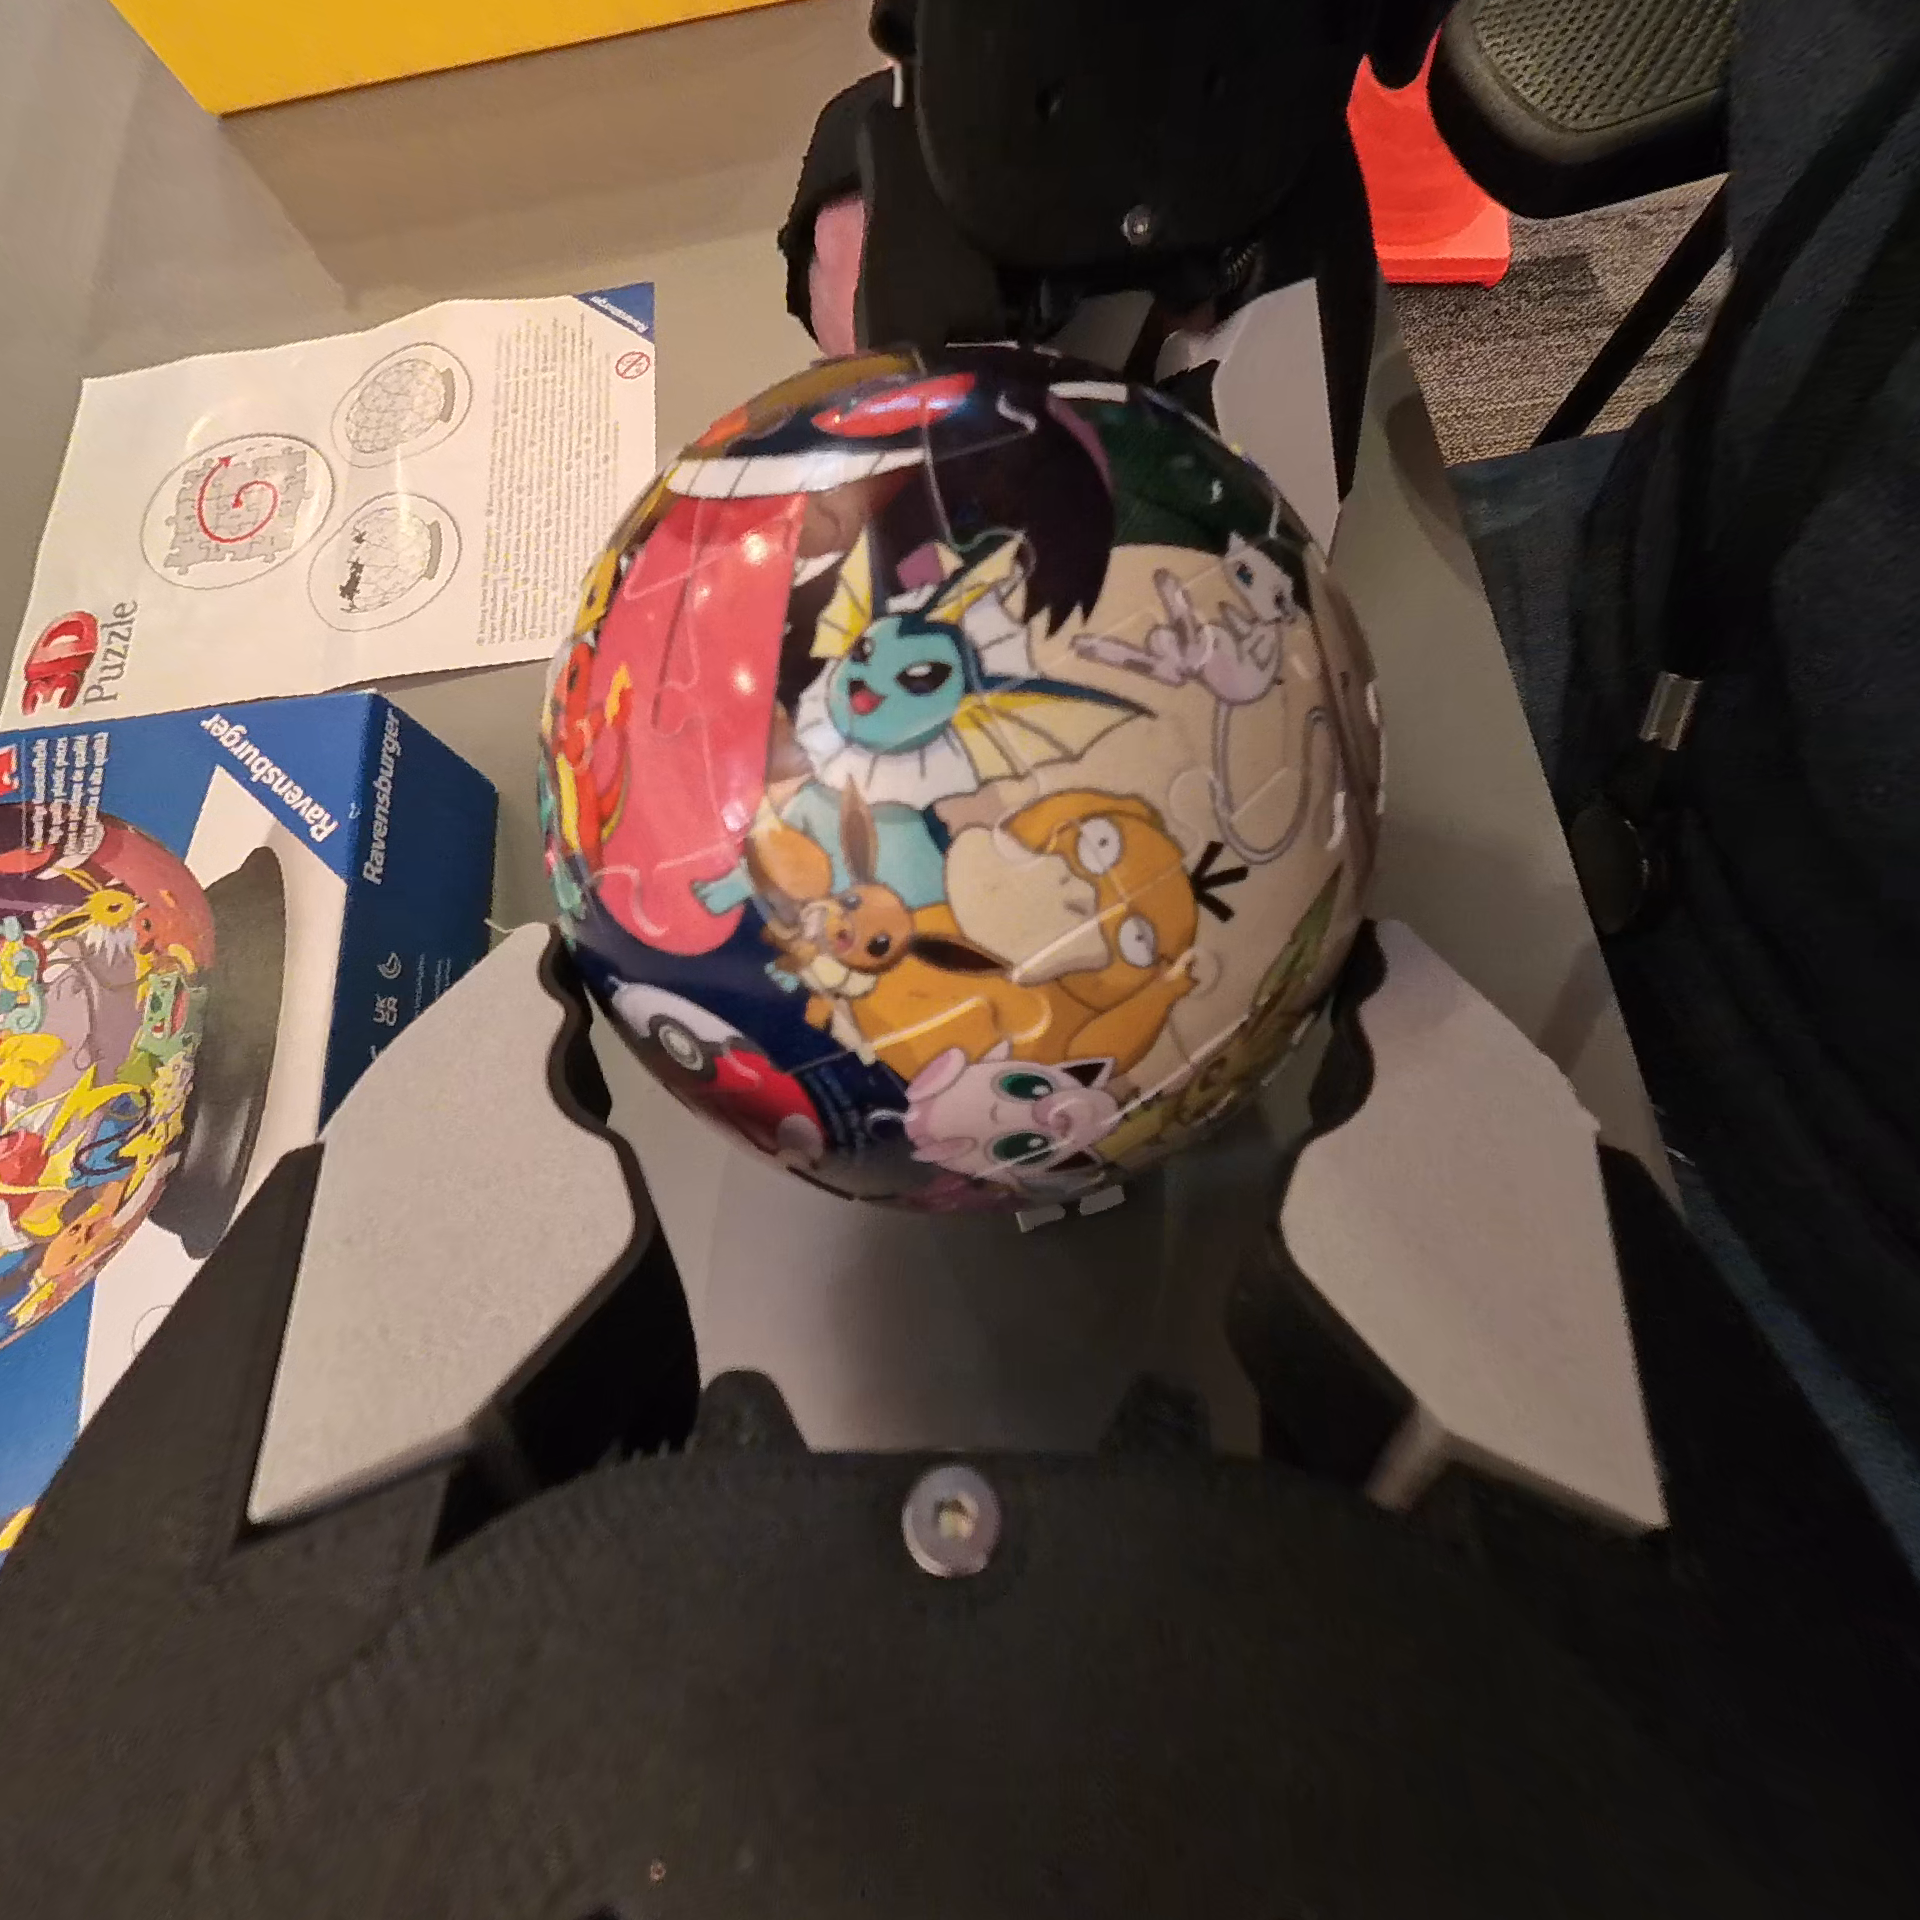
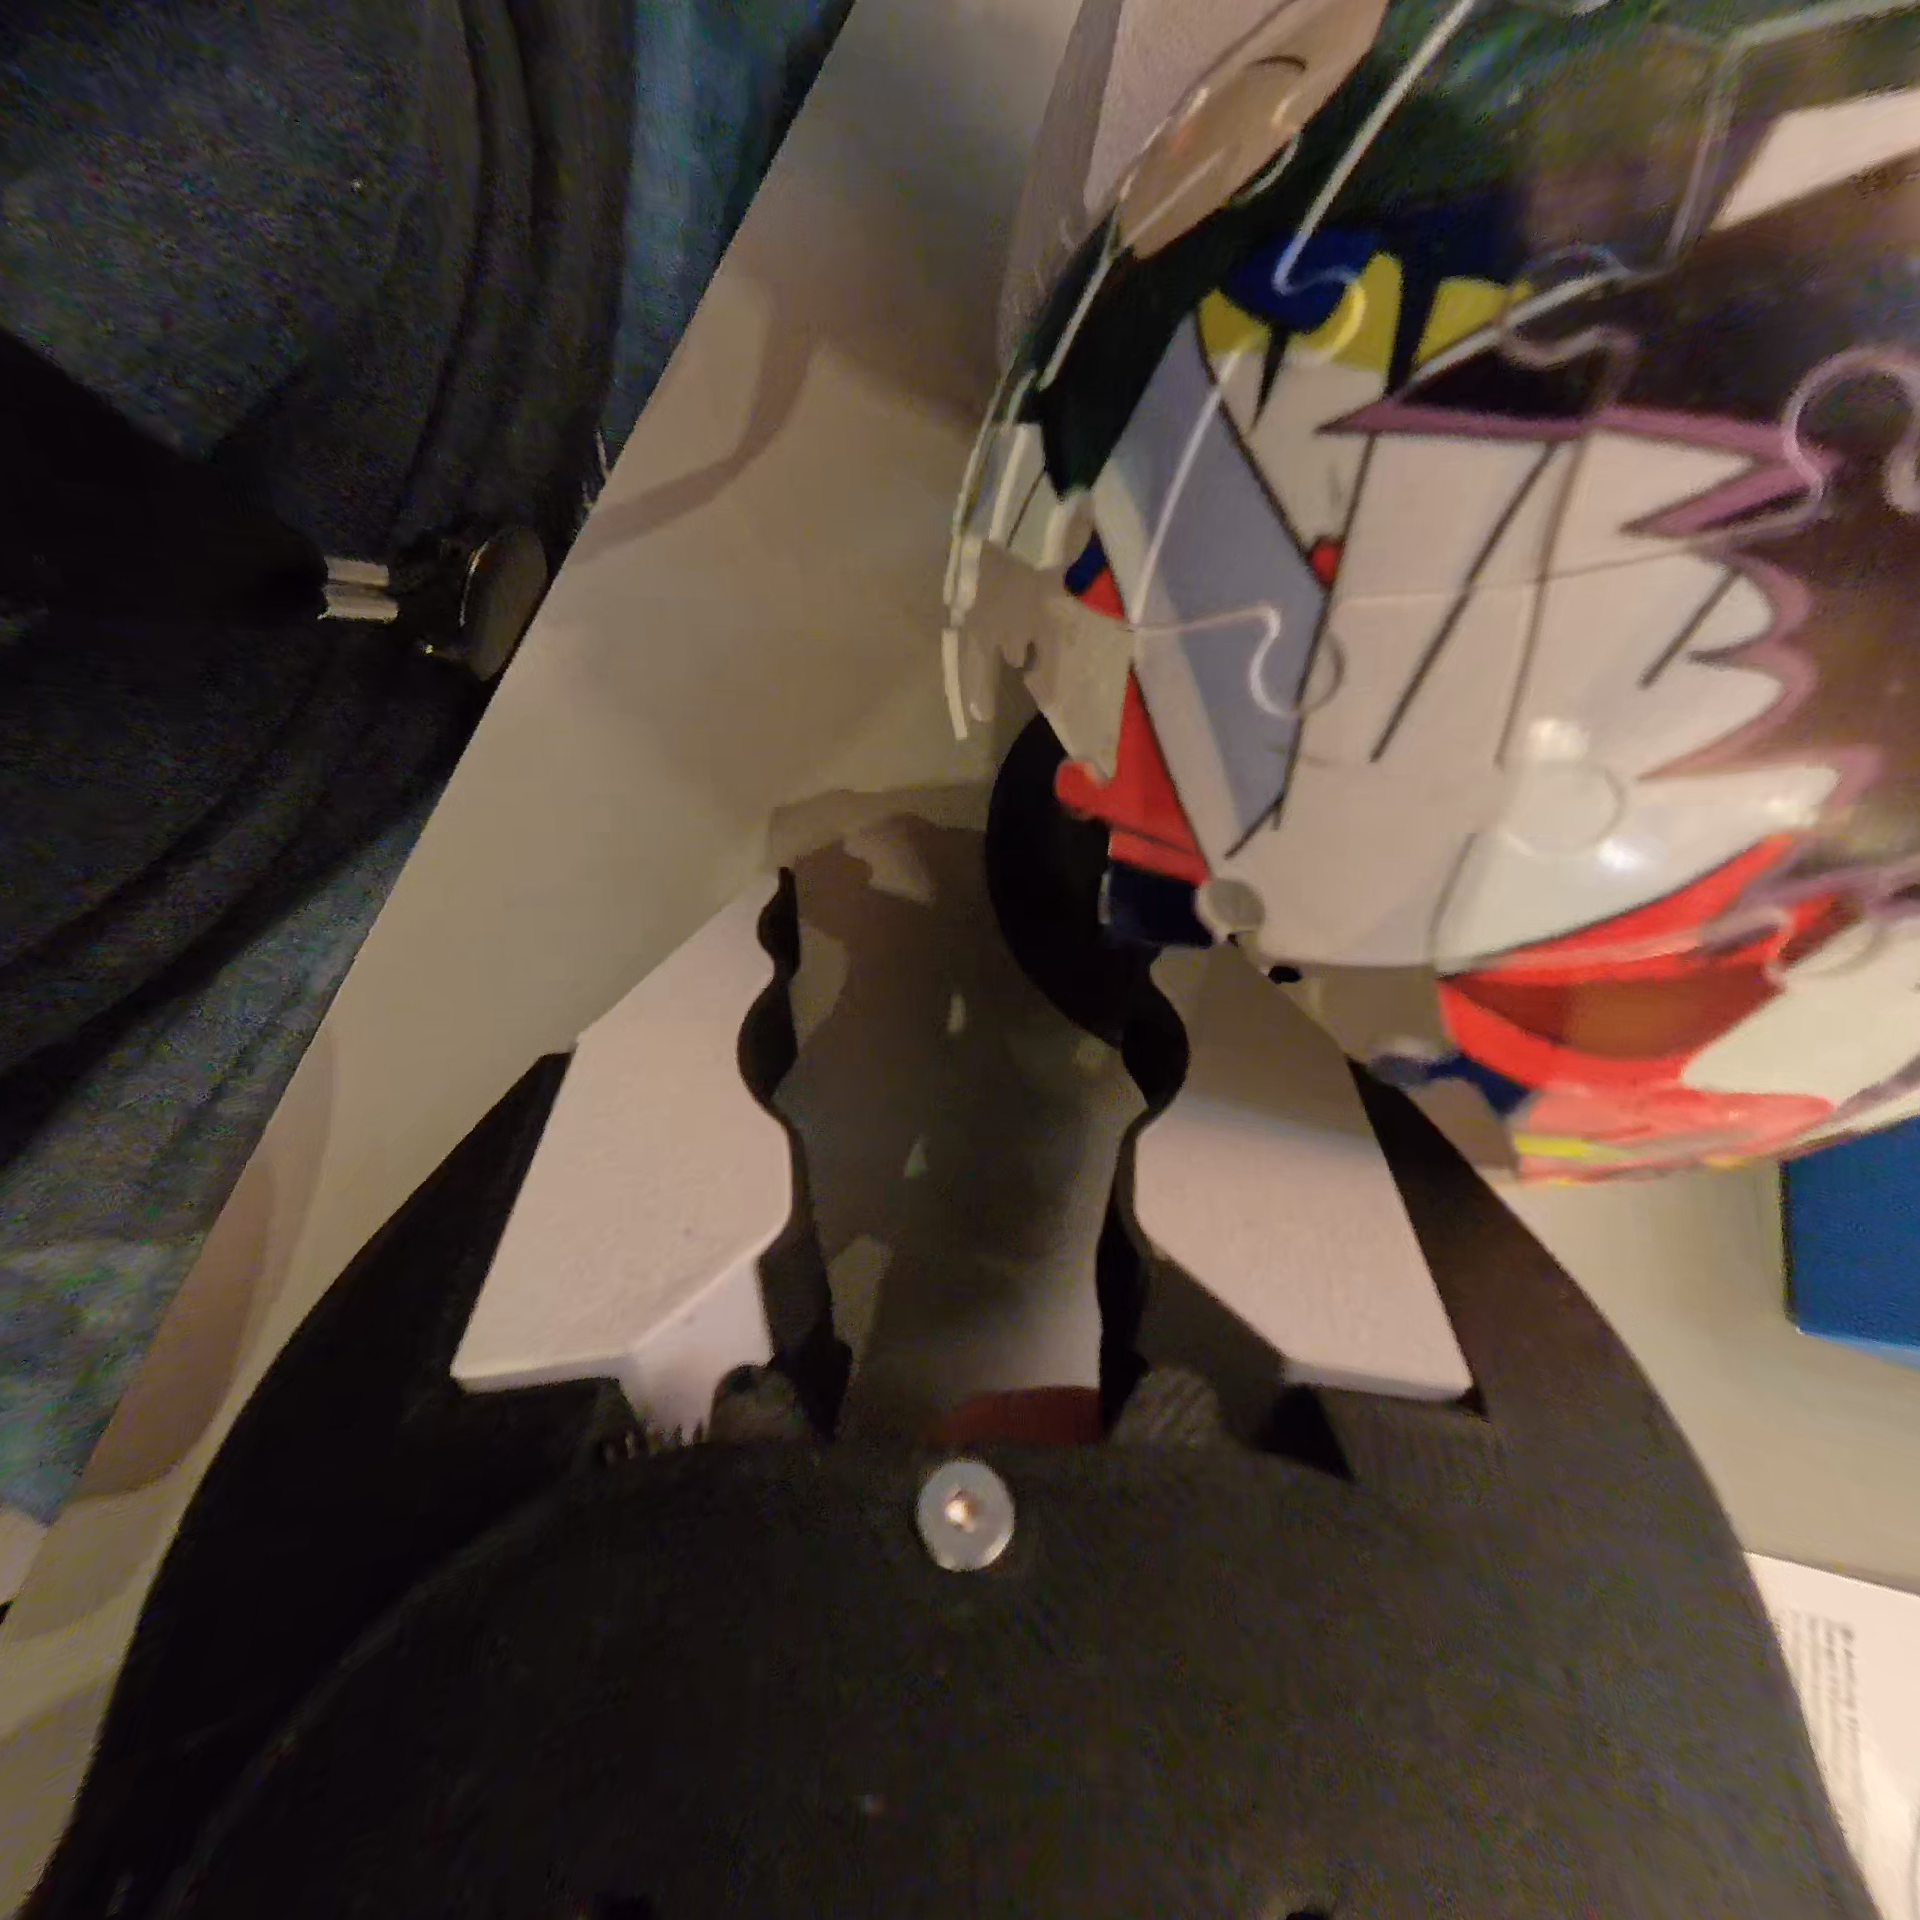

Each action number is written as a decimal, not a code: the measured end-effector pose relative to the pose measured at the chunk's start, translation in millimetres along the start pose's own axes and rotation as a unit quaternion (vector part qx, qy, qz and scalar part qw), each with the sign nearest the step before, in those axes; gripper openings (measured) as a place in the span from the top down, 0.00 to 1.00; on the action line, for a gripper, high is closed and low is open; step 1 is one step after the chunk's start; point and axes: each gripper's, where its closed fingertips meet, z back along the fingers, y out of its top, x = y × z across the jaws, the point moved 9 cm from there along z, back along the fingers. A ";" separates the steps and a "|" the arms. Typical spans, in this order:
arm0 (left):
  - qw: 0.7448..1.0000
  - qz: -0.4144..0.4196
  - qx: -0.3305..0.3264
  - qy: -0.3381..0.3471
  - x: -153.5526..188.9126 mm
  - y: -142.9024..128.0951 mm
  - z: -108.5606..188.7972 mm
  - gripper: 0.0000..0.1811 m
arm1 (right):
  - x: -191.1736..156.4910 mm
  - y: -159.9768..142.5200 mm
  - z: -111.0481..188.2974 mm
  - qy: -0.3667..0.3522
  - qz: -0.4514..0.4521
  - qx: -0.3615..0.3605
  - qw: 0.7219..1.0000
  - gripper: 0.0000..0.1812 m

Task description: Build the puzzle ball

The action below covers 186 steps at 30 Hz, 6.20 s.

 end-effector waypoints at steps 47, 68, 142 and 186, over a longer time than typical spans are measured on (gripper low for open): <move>1.000 0.014 0.010 -0.026 -12.9 -11.0 4.7 0.27 | -18.7 -5.0 16.4 0.006 0.096 0.025 0.995 0.48; 0.999 0.014 0.015 -0.048 -16.9 -12.4 3.2 0.27 | -8.2 2.5 3.9 0.003 0.067 0.008 0.998 0.42; 0.993 -0.012 0.041 -0.109 -27.1 -15.6 -0.2 0.27 | -17.7 5.0 -10.6 0.074 0.017 -0.054 0.996 0.17; 0.993 -0.007 0.041 -0.115 -27.0 -16.4 -0.5 0.28 | -20.1 5.8 0.2 0.065 0.013 -0.018 0.998 0.26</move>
